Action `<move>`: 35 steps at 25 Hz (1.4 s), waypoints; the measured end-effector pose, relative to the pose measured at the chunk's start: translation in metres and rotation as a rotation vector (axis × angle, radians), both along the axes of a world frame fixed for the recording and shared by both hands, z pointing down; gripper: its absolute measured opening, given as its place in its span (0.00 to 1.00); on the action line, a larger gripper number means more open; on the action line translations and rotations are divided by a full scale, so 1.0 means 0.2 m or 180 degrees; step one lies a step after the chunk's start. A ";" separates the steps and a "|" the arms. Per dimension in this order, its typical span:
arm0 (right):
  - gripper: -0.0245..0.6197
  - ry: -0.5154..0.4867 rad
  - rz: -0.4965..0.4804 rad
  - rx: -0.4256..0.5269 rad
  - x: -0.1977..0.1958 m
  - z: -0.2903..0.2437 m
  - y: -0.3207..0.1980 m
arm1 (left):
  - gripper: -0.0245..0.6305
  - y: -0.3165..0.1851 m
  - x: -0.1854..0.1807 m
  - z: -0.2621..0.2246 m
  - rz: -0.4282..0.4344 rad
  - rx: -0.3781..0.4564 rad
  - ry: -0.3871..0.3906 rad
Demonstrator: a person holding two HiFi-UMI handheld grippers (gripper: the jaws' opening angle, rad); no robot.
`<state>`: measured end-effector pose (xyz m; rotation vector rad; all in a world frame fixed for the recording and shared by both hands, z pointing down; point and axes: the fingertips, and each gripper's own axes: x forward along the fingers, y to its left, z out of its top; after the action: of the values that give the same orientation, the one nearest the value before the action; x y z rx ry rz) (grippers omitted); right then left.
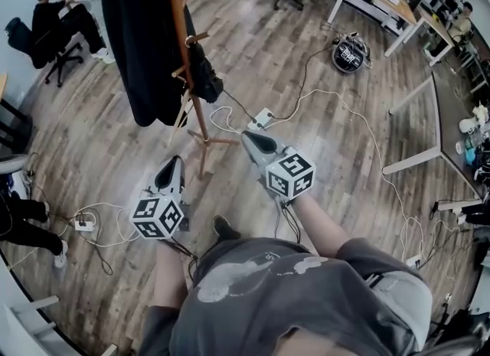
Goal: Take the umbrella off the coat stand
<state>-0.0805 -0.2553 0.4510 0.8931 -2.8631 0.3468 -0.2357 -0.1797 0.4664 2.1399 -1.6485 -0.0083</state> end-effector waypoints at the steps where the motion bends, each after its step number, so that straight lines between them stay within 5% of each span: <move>1: 0.04 0.0006 0.0010 0.0005 -0.04 0.00 -0.03 | 0.05 -0.03 -0.04 0.00 0.0010 0.0004 0.0008; 11: 0.04 0.0051 0.0185 0.0016 -0.23 -0.01 -0.19 | 0.05 -0.20 -0.22 0.00 0.0188 0.0056 0.0086; 20: 0.04 -0.0063 0.0470 -0.0052 -0.22 0.00 -0.33 | 0.05 -0.32 -0.26 0.02 0.0240 0.0001 0.0089; 35: 0.05 -0.0013 -0.0077 -0.0146 -0.40 0.10 -0.92 | 0.05 -0.79 -0.31 0.02 -0.0138 -0.0059 -0.0095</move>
<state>-0.1603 -0.4384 0.4706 0.8502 -2.8545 0.4101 -0.2975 -0.3377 0.4701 2.0999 -1.7050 0.0258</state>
